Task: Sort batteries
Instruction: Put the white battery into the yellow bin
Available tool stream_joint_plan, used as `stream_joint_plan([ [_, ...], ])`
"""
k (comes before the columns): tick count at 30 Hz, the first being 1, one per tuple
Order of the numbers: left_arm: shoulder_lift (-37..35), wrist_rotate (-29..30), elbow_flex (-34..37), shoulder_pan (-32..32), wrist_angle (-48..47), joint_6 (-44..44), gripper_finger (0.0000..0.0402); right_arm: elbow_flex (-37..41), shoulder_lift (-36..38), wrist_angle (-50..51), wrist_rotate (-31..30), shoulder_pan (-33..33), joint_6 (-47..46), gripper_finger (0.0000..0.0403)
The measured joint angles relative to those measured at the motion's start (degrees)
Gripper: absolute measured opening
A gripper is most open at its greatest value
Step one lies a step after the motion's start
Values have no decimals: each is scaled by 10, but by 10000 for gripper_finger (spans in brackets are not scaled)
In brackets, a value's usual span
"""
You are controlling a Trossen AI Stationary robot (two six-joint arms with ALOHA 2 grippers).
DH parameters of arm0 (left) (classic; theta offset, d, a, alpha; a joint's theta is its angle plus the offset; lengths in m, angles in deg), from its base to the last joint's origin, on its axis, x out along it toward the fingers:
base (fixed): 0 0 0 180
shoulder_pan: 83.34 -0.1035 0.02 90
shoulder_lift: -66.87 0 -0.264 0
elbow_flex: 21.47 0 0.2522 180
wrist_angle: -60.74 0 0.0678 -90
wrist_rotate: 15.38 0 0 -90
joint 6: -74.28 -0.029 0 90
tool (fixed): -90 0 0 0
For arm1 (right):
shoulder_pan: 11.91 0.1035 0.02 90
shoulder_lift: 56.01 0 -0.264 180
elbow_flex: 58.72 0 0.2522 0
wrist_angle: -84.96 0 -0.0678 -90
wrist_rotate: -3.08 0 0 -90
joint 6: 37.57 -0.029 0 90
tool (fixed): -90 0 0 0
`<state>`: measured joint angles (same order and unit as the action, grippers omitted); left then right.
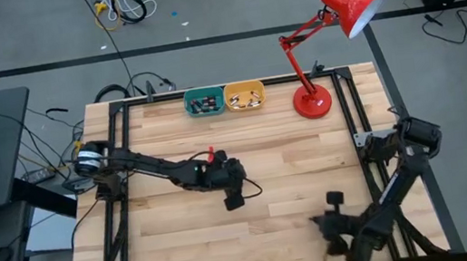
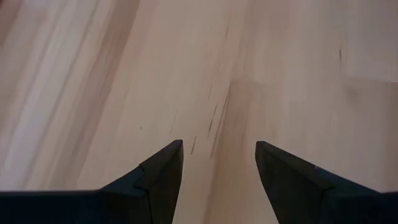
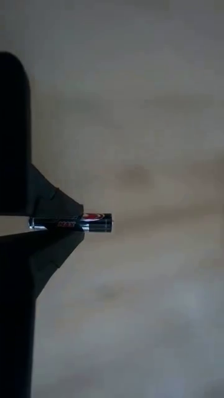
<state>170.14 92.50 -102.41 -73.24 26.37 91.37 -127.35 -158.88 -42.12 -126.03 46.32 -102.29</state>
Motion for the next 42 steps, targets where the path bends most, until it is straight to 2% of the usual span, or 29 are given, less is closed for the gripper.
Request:
stream_joint_plan([
  [4, -28, 18, 0, 15, -22, 0, 218, 0, 0, 17, -47, -71, 55, 17],
  [8, -64, 32, 0, 30, -34, -1, 218, -1, 1, 14, -62, -160, 127, 17],
  [11, -93, 87, 3, 47, -43, -1, 218, -1, 1, 8, -62, -233, 182, 20],
  [15, -146, 143, 45, 72, -25, 7, 218, -1, 2, -45, -61, -327, 277, 21],
  [19, -196, 161, 127, 90, 47, 41, 218, -1, 2, -161, -22, -416, 421, 21],
  [22, -219, 162, 199, 100, 134, 62, 218, -2, 3, -245, -2, -483, 478, 21],
  [30, -211, 168, 334, 116, 345, 86, 218, -3, 3, -361, 2, -637, 641, 22],
  [35, -204, 168, 360, 121, 376, 95, 218, -15, 3, -376, 43, -711, 682, 22],
  [42, -191, 168, 367, 122, 411, 103, 218, -75, 3, -380, 86, -790, 708, 22],
])
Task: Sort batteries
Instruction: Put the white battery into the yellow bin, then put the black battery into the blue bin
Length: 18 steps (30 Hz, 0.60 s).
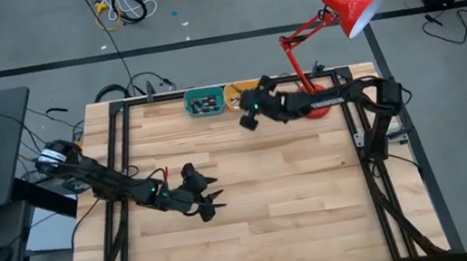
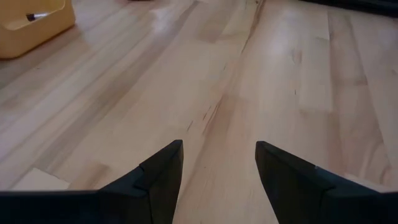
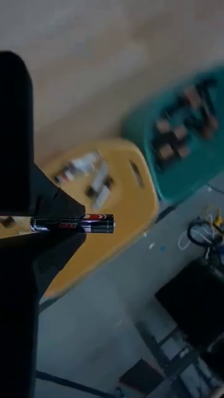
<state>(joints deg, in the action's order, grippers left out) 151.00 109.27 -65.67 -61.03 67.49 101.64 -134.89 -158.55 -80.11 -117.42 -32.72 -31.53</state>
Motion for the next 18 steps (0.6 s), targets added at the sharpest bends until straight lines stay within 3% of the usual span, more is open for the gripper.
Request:
stream_joint_plan([
  [5, 6, 0, 0, 0, 29, -19, 218, -21, 0, 0, 1, -33, -4, 41],
  [18, 7, 3, 0, 0, 33, -19, 218, -21, 11, 36, 1, -30, 0, 193],
])
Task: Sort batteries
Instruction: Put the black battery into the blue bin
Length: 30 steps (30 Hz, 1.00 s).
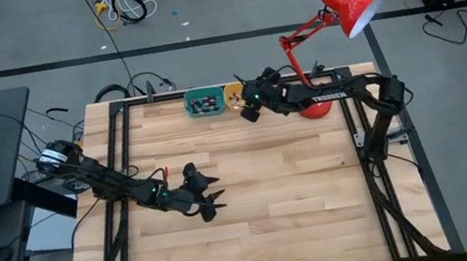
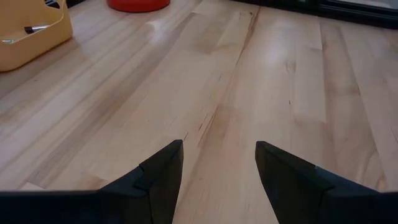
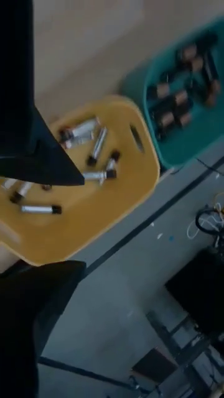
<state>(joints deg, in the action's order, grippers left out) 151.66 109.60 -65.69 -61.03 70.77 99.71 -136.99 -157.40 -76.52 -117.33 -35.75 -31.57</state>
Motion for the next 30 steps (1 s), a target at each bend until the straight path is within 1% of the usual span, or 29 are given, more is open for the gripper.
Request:
stream_joint_plan([
  [3, 0, 0, 0, 0, 1, 0, 218, 0, 21, 45, 1, 25, -5, 196],
  [7, 0, 0, 0, 0, 4, -1, 218, 0, 66, 138, 11, 76, -18, 187],
  [10, 0, 0, 0, 0, 21, -7, 218, 1, 102, 217, 18, 123, -55, 180],
  [14, 0, -13, 0, 5, 57, -65, 218, 25, 148, 290, 17, 188, -122, 173],
  [19, 0, -27, 0, 22, 104, -106, 218, 83, 205, 328, 18, 286, -203, 169],
  [22, 0, -27, 0, 26, 124, -133, 218, 114, 233, 335, 40, 356, -242, 169],
  [24, 0, -27, 0, 27, 136, -150, 218, 128, 246, 334, 71, 408, -235, 169],
  [25, 0, -27, 0, 27, 140, -159, 218, 135, 250, 333, 76, 440, -230, 168],
  [28, 0, -27, 0, 28, 143, -189, 218, 149, 250, 329, 82, 527, -235, 166],
  [30, 2, -30, 0, 30, 142, -201, 218, 153, 244, 318, 82, 577, -263, 165],
])
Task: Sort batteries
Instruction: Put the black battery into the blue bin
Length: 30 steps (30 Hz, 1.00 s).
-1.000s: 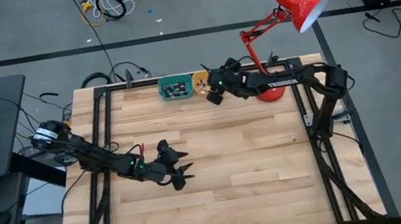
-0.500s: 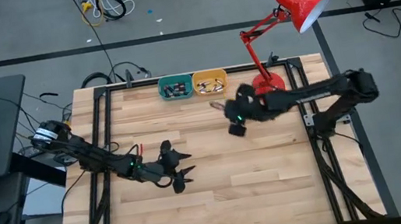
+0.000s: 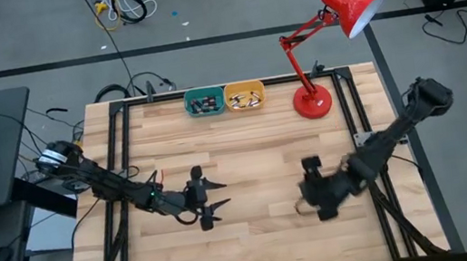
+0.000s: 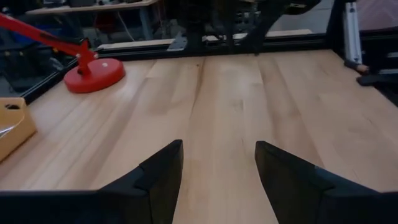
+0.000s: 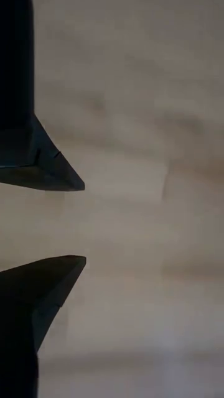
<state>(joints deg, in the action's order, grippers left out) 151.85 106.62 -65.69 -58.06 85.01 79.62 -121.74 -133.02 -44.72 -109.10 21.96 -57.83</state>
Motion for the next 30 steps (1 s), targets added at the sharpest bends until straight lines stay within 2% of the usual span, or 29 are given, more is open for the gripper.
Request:
stream_joint_plan([
  [4, 34, -37, -1, 0, 54, -13, 212, -1, -29, -47, 7, 77, -94, 165],
  [7, 86, -67, -16, 0, 124, -46, 208, -16, -65, -105, 17, 116, -142, 165],
  [12, 185, -82, -80, -1, 193, -86, 207, -83, -147, -109, 36, 170, -190, 165],
  [16, 241, -115, -141, -1, 192, -90, 207, -164, -215, -71, 69, 199, -245, 166],
  [18, 261, -134, -164, 2, 192, -86, 207, -214, -246, -18, 100, 209, -289, 169],
  [23, 284, -135, -196, 11, 186, -81, 207, -344, -321, 131, 198, 236, -354, 171],
  [27, 283, -127, -202, 18, 183, -66, 207, -412, -365, 161, 208, 267, -379, 170],
  [30, 283, -119, -202, 23, 188, -54, 207, -436, -393, 172, 208, 287, -398, 170],
])
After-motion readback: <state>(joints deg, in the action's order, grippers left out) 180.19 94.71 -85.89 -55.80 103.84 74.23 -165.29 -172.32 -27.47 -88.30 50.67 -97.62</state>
